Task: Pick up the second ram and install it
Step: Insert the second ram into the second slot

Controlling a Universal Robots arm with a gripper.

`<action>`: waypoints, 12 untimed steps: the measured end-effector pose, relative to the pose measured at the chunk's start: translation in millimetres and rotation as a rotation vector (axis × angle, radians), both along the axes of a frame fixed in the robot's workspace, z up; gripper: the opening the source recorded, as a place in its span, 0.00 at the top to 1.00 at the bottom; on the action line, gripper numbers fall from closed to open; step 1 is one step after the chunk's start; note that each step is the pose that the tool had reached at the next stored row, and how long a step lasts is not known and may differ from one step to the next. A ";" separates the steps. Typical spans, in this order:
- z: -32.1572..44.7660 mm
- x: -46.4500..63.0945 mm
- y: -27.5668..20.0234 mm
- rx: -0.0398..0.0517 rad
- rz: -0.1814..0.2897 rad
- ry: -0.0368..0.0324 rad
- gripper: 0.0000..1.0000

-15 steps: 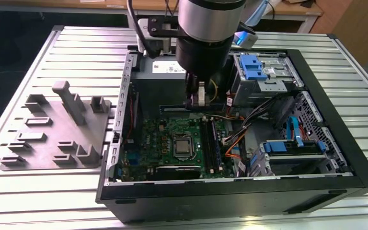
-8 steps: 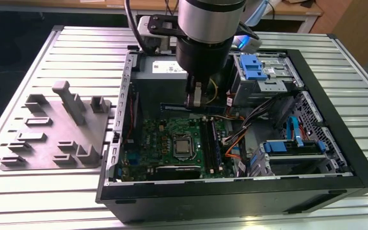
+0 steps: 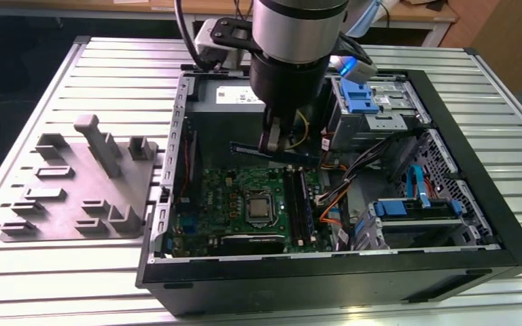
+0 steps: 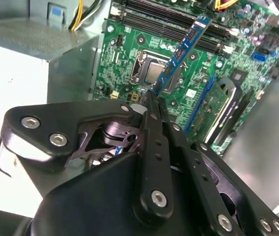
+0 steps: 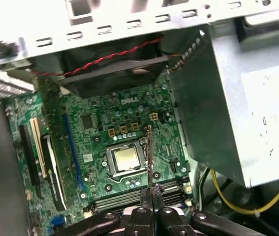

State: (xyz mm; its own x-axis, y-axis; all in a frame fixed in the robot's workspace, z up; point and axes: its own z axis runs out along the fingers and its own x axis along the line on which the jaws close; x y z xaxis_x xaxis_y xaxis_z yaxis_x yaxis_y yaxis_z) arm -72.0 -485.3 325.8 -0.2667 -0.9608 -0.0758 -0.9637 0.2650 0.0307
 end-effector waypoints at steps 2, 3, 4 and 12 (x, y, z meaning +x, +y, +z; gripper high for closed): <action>-0.5 0.0 0.0 0.0001 -0.036 0.0000 0.88; -0.7 0.0 0.0 0.0000 -0.053 0.0000 0.88; -0.9 0.0 0.0 -0.0001 -0.073 0.0000 0.88; -2.9 0.0 0.0 0.0001 -0.218 0.0000 0.88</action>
State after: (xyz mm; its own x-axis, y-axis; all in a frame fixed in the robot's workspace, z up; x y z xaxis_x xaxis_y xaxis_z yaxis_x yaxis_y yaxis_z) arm -71.9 -485.3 323.0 -0.4682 -0.8804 -0.0758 -0.8836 0.4672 0.0307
